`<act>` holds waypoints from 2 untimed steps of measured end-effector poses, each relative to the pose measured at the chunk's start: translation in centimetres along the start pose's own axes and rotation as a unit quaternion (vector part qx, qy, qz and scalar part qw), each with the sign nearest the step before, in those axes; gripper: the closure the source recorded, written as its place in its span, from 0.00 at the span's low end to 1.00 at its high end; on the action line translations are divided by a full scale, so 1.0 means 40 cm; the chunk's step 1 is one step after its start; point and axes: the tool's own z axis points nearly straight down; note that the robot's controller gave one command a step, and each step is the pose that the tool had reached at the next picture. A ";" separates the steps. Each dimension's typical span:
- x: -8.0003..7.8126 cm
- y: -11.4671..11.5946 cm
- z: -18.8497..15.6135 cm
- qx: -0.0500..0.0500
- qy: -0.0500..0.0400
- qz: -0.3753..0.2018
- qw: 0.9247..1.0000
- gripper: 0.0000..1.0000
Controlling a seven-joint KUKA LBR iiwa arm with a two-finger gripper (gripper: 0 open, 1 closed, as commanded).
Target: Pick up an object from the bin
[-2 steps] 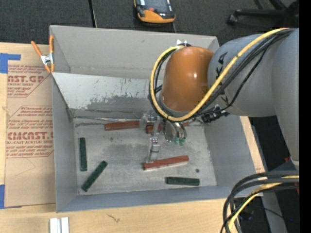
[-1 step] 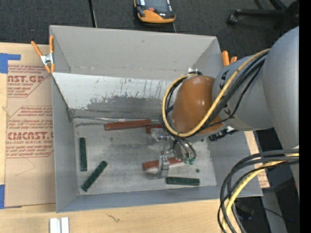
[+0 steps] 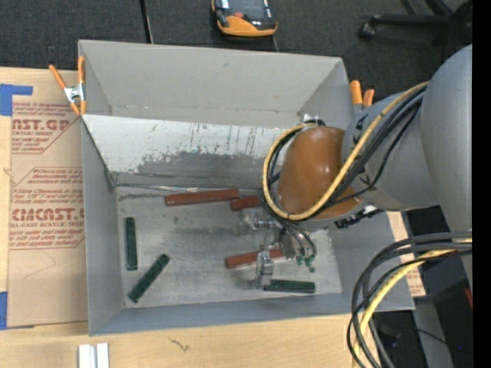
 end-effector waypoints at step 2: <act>0.076 -0.014 0.035 -0.001 -0.002 0.099 0.995 0.00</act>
Offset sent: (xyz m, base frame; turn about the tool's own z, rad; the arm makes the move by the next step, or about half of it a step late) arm -0.0308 -0.0074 -0.0133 0.1972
